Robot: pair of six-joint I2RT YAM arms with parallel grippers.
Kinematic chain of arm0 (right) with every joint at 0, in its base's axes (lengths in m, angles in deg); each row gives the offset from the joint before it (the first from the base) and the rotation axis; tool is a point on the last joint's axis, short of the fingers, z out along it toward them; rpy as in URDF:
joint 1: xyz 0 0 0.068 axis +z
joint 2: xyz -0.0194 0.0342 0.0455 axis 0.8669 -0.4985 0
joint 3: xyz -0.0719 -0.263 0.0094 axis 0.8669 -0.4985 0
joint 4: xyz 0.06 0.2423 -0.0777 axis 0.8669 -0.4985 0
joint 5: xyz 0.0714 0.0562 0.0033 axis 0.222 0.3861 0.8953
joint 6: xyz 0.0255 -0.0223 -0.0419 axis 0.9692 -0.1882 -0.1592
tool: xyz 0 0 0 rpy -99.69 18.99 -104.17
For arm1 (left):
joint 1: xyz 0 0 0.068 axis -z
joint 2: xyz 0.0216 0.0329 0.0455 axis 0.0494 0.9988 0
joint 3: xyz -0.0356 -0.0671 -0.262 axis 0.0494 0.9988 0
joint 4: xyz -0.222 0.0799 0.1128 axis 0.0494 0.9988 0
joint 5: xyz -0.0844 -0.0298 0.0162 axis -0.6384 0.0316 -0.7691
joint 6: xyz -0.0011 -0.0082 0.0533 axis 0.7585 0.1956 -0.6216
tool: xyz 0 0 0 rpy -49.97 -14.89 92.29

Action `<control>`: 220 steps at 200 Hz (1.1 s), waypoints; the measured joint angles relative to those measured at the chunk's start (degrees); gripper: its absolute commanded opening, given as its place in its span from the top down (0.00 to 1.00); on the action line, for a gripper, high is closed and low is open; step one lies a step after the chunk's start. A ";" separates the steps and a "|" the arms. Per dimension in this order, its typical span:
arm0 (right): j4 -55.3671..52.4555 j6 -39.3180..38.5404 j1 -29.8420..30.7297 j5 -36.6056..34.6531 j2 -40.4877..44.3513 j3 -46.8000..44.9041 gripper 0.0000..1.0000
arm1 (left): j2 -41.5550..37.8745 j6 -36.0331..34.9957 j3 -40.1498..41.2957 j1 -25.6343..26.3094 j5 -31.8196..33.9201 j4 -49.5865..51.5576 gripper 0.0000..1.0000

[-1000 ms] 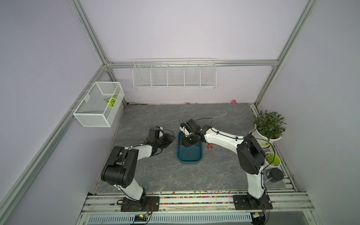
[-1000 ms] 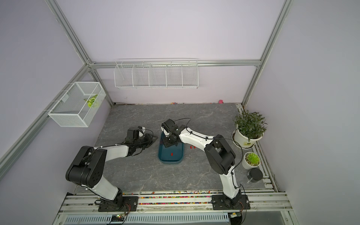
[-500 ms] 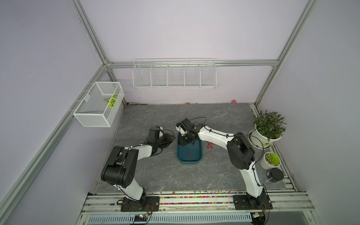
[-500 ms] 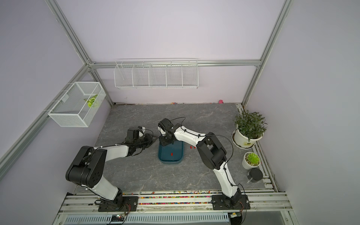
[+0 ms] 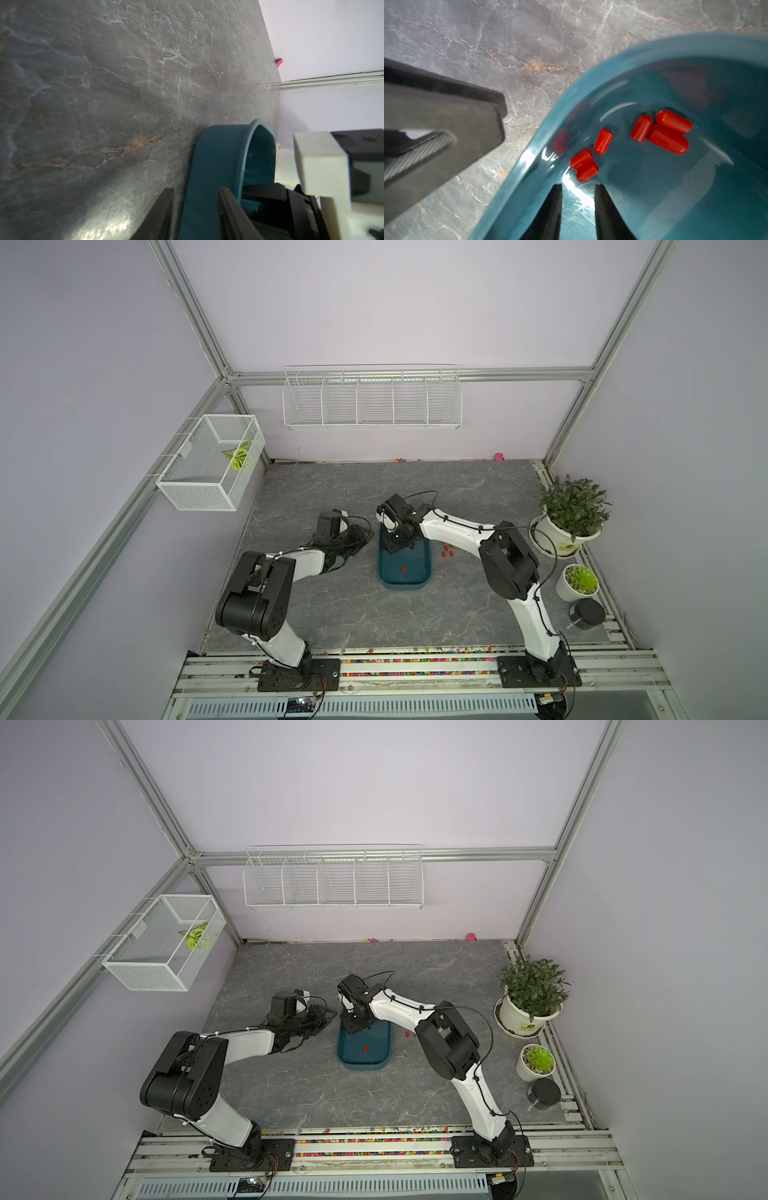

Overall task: Take the screw protection sleeves out of the storage box
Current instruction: Pick up the screw protection sleeve from the storage box.

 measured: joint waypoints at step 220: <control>-1.90 -0.17 -1.25 -0.17 -3.78 4.33 0.86 | 0.00 -1.18 -0.13 0.76 -0.87 -0.04 0.58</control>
